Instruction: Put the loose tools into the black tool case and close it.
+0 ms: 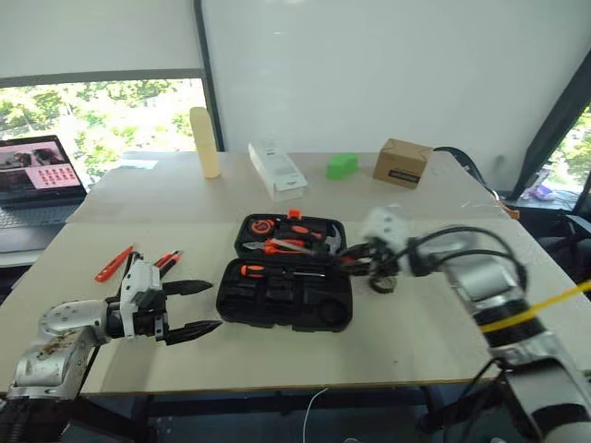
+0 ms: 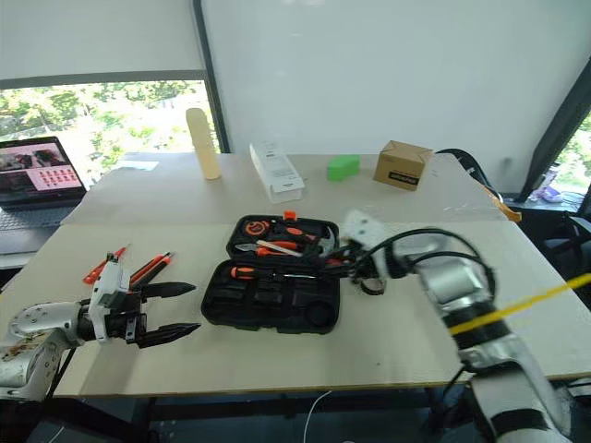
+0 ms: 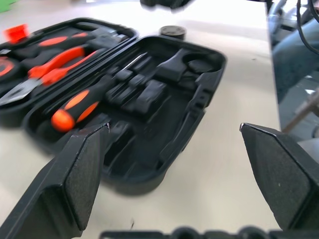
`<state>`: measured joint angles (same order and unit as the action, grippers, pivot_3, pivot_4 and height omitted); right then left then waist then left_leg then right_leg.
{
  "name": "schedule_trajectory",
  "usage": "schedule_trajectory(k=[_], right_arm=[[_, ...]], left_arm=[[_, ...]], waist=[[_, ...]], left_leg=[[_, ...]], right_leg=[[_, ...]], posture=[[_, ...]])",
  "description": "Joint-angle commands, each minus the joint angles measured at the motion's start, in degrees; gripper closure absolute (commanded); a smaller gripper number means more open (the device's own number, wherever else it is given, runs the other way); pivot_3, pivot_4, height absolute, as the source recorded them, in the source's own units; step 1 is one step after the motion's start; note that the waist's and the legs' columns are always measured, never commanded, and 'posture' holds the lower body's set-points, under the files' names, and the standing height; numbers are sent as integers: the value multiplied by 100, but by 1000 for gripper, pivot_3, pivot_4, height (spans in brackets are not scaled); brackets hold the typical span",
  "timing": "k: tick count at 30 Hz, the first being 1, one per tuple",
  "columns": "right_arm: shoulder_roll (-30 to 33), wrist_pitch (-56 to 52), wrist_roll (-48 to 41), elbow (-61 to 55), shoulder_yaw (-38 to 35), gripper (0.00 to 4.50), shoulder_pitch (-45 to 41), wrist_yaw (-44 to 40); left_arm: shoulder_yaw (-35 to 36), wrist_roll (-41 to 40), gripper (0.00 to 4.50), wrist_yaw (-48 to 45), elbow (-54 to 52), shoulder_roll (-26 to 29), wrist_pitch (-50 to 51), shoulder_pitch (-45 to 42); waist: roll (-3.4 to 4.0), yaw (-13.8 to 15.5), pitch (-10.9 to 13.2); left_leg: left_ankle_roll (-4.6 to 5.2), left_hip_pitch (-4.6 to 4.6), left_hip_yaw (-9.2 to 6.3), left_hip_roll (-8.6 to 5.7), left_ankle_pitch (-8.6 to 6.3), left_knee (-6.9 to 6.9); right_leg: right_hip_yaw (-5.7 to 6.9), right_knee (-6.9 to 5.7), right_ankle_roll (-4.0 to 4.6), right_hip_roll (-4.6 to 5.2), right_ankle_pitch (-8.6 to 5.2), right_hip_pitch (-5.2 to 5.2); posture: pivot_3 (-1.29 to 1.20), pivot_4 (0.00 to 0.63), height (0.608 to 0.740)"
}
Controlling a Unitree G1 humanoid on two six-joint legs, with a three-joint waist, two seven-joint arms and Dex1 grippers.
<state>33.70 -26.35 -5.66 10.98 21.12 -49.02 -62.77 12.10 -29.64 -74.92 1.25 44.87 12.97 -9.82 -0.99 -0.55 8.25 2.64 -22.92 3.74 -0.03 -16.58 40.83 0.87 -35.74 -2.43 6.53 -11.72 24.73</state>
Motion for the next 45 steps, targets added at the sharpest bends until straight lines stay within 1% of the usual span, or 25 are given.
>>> schedule_trajectory(k=[1, 4, 8, 14, 21, 25, 27, 28, 29, 31, 35, 38, 41, 42, 43, 45], right_arm=[[-102, -69, 394, 200, 203, 3469, -223, 98], [-247, 63, 596, 414, 359, 3469, -247, 91], [-86, 244, 913, 469, 649, 3469, -174, -214], [5, 219, 1142, 486, 749, 3469, -125, -418], [-183, 315, 1330, 775, 763, 3469, -204, -396], [-399, 131, 1295, 975, 714, 3469, -275, -418], [-433, 317, 1310, 1060, 643, 2470, -299, -354], [-394, 409, 1284, 1055, 595, 2349, -329, -412], [-323, 435, 1200, 976, 517, 1957, -359, -553], [-255, 359, 935, 797, 289, 1362, -456, -827], [-50, -13, 475, 341, -35, 1362, -697, -1390], [-152, -98, 363, 255, -17, 1362, -713, -1436], [-523, 321, 615, 684, 137, 2078, -717, -982], [-636, 456, 704, 862, 177, 2503, -726, -843], [-718, 550, 772, 1002, 203, 2738, -738, -755], [-809, 738, 903, 1231, 289, 3455, -740, -684]], left_arm=[[112, -144, 0, 96, -252, -11, 26, 45], [151, -175, 0, 152, -349, -2, 58, 112], [228, -174, 0, 204, -444, 47, 48, 253], [221, -188, 0, 281, -527, 57, 38, 317], [198, -160, 0, 318, -469, 65, -1, 259], [160, -129, 0, 333, -431, 53, -23, 216], [144, -122, 0, 344, -437, 44, -24, 210], [140, -120, 0, 345, -437, 44, -27, 208], [140, -120, 0, 348, -438, 48, -26, 210], [143, -116, 0, 340, -409, 66, -28, 201], [151, -86, 0, 317, -345, 97, -49, 207], [136, -66, 0, 322, -295, 93, -70, 166], [96, -42, 0, 357, -283, 63, -81, 127], [84, -39, 0, 370, -300, 53, -81, 132], [75, -39, 0, 379, -316, 47, -81, 141], [61, -35, 0, 382, -355, 47, -83, 181]], waist=[[0, 42, 0], [0, 56, 0], [-1, 9, 0], [-1, -23, 0], [-1, -13, 0], [-1, -33, -1], [-1, -40, -1], [-1, -43, 0], [-1, -36, 0], [-1, -18, 0], [-1, -28, 0], [-1, -43, 0], [-1, -67, 0], [-1, -72, 0], [-1, -71, 0], [-1, -71, 0]], left_leg=[[0, -12, 0, -4, 0, 0], [1, -37, 0, -12, 0, 7], [0, -35, 6, -8, 0, 2], [-6, -23, 5, -2, 3, 2], [-3, -6, 2, -1, 2, 2], [-3, 1, 2, 0, 2, 0], [-3, 6, 2, 2, 2, -1], [-3, 8, 2, 3, 2, -2], [-3, 7, 2, 3, 2, -2], [-3, 5, 0, 2, 2, -4], [-5, -6, 2, 2, 2, -5], [-7, -23, 3, 3, 3, -6], [-7, -20, 4, 5, 3, -6], [-6, -18, 4, 4, 3, -6], [-6, -19, 5, 4, 3, -6], [-16, -19, 6, 2, 9, -6]], right_leg=[[0, 0, 0, 3, 0, 9], [3, -1, -1, 5, 1, 31], [11, 3, -2, 1, 0, 33], [12, 0, -1, -7, -1, 25], [14, -2, 0, -6, -1, 8], [13, -2, 2, -8, -2, 4], [13, -3, 4, -10, -3, 0], [13, -3, 5, -10, -4, -1], [13, -3, 5, -10, -4, 0], [15, -1, 5, -8, -4, 0], [14, 4, 5, -7, -4, 10], [12, 0, 5, -8, -4, 31], [12, -1, 5, -11, -4, 29], [12, -2, 5, -11, -4, 29], [11, -3, 6, -11, -4, 29], [10, -7, 6, -10, -4, 31]], posture=[[0, 150, 740], [0, 150, 740], [0, 150, 740], [0, 150, 740], [0, 150, 740], [0, 150, 740], [0, 150, 740], [0, 150, 740], [0, 150, 740], [0, 150, 740], [0, 150, 740], [0, 150, 740], [0, 150, 740], [0, 150, 740], [0, 150, 740], [0, 150, 740]])
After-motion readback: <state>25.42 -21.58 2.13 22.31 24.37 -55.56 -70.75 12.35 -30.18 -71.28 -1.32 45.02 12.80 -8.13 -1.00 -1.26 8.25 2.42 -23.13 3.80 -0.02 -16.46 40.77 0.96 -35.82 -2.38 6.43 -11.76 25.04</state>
